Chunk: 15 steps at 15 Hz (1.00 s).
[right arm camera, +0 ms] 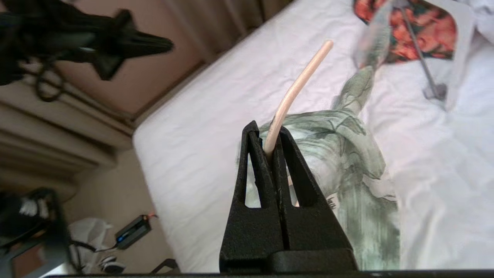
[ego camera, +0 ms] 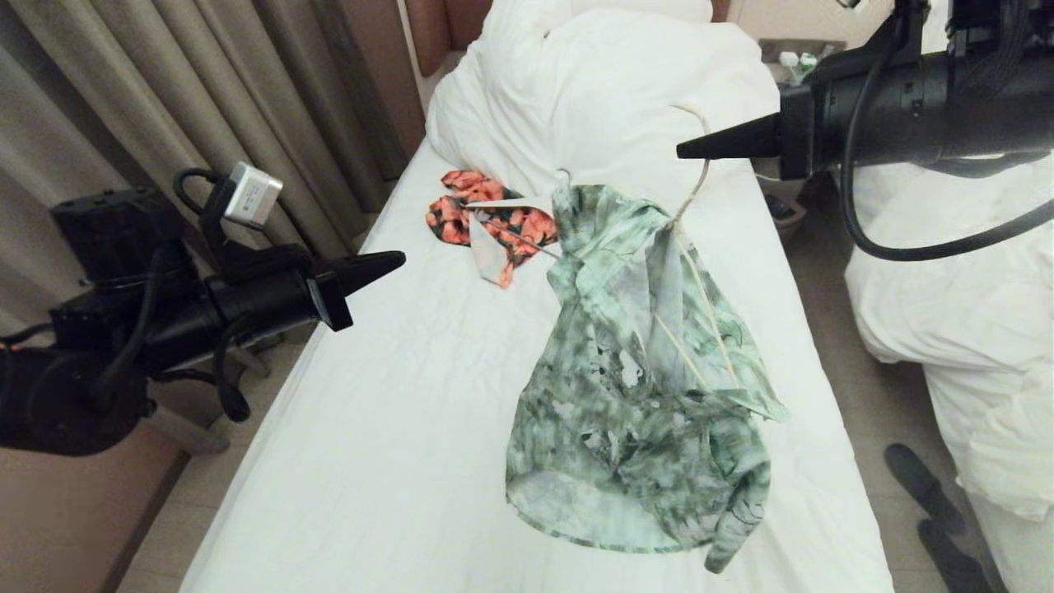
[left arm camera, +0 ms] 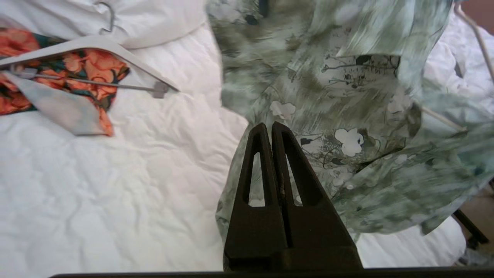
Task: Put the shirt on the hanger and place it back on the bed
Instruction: Take the clothes hanger out of the clothes
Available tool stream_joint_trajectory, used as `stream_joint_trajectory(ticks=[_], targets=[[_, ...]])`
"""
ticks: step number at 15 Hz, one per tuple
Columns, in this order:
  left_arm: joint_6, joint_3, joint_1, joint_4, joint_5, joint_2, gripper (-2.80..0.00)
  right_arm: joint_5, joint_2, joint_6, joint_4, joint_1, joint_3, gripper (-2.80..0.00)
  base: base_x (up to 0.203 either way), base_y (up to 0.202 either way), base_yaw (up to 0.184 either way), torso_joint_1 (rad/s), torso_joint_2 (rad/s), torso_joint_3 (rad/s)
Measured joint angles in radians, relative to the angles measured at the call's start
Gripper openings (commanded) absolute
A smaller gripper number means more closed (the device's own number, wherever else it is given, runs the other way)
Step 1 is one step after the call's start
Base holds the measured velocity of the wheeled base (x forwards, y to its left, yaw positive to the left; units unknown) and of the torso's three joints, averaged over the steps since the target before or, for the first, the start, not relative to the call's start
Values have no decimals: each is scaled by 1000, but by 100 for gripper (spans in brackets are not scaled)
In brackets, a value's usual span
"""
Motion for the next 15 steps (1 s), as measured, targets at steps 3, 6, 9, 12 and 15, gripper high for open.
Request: stream_joint_trajectory(ticks=[3,6,9,12,15], targets=[[-5,-8,4,1,5,-4,-280,-47,10,4,-19,17,-4,-280,0,0,0,0,0,0],[-5,-8,10,2,6,-15,-280,-45,15,4,-45,44,-8,-280,0,0,0,0,0,0],[-5,-9,16,2,7,-26,-280,-43,11,3,-52,77,-11,-280,0,0,0,0,0,0],[-5,-6,18,2,5,-33,-280,-47,8,1,-54,84,-13,-280,0,0,0,32,-75,-31],[-5,-5,17,2,5,-36,-280,-49,2,0,-54,85,-23,-280,0,0,0,82,-182,-90]])
